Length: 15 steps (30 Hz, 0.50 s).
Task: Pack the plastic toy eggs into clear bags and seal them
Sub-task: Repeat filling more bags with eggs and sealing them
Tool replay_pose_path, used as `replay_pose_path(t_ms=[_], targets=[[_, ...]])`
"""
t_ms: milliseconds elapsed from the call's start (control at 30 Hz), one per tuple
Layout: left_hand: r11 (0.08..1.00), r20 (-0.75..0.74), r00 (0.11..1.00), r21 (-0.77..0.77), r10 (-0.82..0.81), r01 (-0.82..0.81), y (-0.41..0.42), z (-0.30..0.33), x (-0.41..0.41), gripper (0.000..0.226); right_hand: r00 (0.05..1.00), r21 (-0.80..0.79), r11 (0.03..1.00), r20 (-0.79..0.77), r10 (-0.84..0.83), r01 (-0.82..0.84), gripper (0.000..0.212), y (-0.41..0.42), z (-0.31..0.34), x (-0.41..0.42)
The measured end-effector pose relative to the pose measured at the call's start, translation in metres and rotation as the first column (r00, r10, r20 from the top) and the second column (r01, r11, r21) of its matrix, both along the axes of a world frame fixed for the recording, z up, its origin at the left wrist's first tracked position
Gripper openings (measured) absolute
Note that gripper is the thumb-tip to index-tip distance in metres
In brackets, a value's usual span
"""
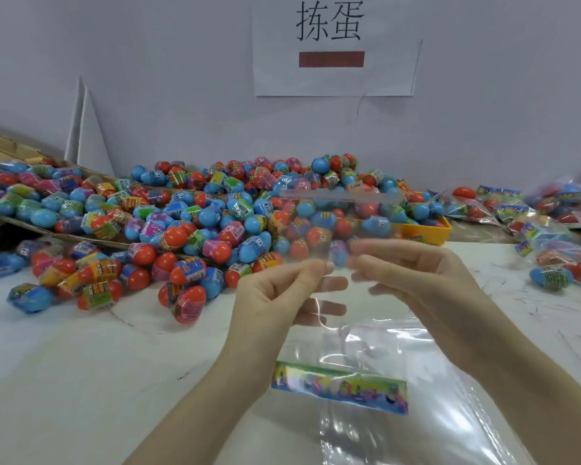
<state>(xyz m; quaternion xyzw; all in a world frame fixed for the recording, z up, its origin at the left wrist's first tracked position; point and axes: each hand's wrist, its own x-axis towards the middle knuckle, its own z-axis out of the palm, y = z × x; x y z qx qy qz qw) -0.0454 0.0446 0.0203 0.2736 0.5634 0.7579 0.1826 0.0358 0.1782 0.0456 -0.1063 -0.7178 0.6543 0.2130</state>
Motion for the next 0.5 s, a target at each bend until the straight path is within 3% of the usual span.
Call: replay_pose_path(t_ms=[67,167,300,500], targets=[[0.999,-0.022,1.000,-0.048,-0.011,0.010,-0.0022,0.0010,-0.0019,0.029,1.000,-0.017,0.999,-0.004,0.030,-0.030,0.021,0.0017,0.0013,0.0017],[0.998,0.034,0.999,-0.045,-0.035,0.036,-0.0034,0.0032,-0.0043,0.048,0.998,-0.021,0.998,0.022,0.053,-0.052,0.020,0.0018,0.0008,0.0016],[1.000,0.040,0.999,0.011,-0.021,0.021,-0.0044,0.0049,-0.0034,0.023,0.993,-0.002,0.996,0.069,0.091,-0.091,0.021,0.0000,-0.0001,0.0008],[1.000,0.049,0.999,-0.007,-0.021,0.022,-0.0041,0.0028,-0.0044,0.026,0.988,0.015,0.990,0.079,0.136,-0.138,0.020,-0.0013,-0.0020,-0.0006]])
